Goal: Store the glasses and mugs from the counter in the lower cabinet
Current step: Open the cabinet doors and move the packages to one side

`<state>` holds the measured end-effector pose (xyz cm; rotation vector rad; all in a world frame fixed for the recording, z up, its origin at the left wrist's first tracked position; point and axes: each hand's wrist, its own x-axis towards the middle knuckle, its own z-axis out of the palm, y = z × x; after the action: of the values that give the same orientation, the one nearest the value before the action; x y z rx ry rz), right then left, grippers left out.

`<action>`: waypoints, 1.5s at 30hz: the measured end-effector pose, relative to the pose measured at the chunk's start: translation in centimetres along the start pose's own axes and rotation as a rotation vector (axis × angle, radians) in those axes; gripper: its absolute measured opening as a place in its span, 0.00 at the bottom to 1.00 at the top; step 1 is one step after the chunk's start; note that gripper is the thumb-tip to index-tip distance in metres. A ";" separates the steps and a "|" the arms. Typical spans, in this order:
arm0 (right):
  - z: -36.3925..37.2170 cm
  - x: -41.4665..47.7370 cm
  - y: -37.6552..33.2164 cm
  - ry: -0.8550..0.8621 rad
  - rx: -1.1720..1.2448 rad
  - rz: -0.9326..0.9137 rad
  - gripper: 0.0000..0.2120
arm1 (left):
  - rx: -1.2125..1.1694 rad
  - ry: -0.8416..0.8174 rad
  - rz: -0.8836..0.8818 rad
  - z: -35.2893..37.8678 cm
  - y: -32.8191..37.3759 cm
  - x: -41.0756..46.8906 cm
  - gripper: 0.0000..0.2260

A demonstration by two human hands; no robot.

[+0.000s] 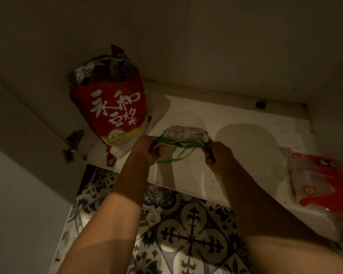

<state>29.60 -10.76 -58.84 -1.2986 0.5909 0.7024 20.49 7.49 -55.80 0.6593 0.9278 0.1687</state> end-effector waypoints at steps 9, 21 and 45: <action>5.6 0.7 4.0 -0.028 -0.052 -0.005 0.19 | 0.165 0.054 0.137 -4.8 3.1 1.3 0.09; 6.2 2.0 8.4 0.047 -0.461 -0.060 0.13 | 0.302 0.151 0.090 -8.2 1.8 3.4 0.07; 4.7 2.2 8.5 0.054 -1.067 -0.331 0.07 | 0.998 0.492 0.444 -7.7 -0.9 3.3 0.14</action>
<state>24.63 -4.79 -65.14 -2.3369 -0.0220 0.7201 16.34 11.56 -61.85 1.8098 1.3209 0.2675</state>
